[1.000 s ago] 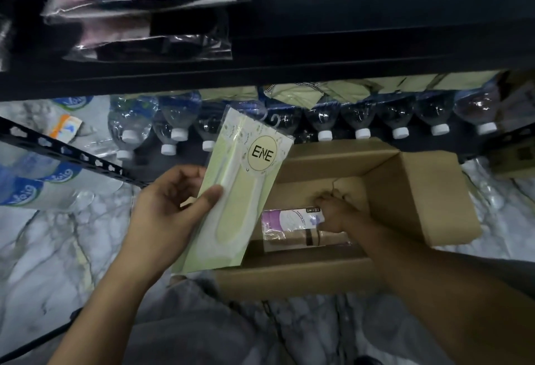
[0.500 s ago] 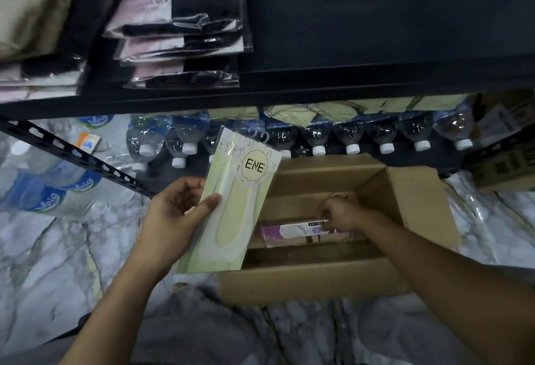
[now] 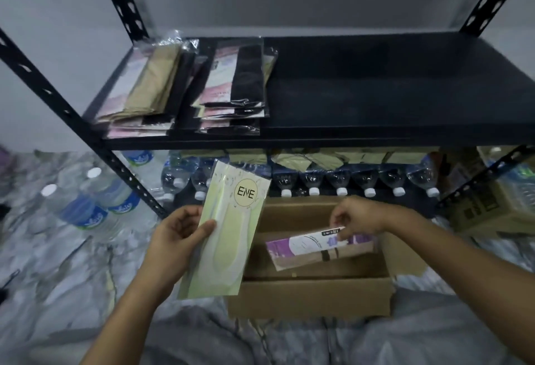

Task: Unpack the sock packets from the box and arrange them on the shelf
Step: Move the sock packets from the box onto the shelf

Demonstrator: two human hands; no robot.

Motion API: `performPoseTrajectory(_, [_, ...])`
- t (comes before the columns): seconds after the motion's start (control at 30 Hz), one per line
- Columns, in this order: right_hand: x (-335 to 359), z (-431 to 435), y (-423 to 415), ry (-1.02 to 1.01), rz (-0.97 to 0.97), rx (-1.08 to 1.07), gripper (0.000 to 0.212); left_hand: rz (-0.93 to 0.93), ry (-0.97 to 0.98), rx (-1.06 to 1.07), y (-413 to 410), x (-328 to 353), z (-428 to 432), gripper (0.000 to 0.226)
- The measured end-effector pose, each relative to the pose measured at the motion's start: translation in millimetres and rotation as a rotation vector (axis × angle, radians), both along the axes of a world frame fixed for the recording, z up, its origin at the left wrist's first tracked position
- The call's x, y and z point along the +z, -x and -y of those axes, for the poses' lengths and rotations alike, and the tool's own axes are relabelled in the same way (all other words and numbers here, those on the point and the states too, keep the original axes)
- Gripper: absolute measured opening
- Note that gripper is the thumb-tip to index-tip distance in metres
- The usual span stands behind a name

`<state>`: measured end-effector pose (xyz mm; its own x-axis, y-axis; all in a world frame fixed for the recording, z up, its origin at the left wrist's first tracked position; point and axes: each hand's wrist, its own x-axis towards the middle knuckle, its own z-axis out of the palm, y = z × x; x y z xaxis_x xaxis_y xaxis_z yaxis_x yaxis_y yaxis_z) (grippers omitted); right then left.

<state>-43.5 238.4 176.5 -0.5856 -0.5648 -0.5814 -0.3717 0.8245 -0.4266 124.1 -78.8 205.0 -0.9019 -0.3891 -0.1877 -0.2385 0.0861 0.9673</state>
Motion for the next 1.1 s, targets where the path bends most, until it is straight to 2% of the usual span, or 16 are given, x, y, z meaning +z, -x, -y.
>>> performPoseTrajectory(0.23, [127, 5, -22, -0.057, -0.144, 0.115, 0.010, -0.089, -0.072, 0.148, -42, 54, 1, 0.016])
performPoseTrajectory(0.33, [185, 16, -26, -0.039, -0.272, 0.156, 0.011, -0.157, -0.073, 0.200, -49, 82, 13, 0.018])
performPoseTrajectory(0.53, [288, 47, -14, 0.034, -0.458, 0.196, 0.016, -0.307, -0.083, 0.240, -43, 132, 44, 0.021])
performPoseTrajectory(0.7, [338, 87, 9, 0.054, -0.573, 0.208, 0.022, -0.332, -0.107, 0.238, -23, 163, 69, 0.021])
performPoseTrajectory(0.9, [336, 98, 35, 0.231, -0.548, 0.029, 0.016, -0.306, -0.144, 0.272, 8, 178, 102, 0.023])
performPoseTrajectory(1.0, [308, 97, 44, 0.437, -0.410, -0.179, 0.024, -0.273, -0.138, 0.278, 28, 186, 120, 0.021])
performPoseTrajectory(1.1, [281, 105, 45, 0.646, -0.189, -0.436, 0.024, -0.229, -0.144, 0.266, 50, 194, 131, 0.021])
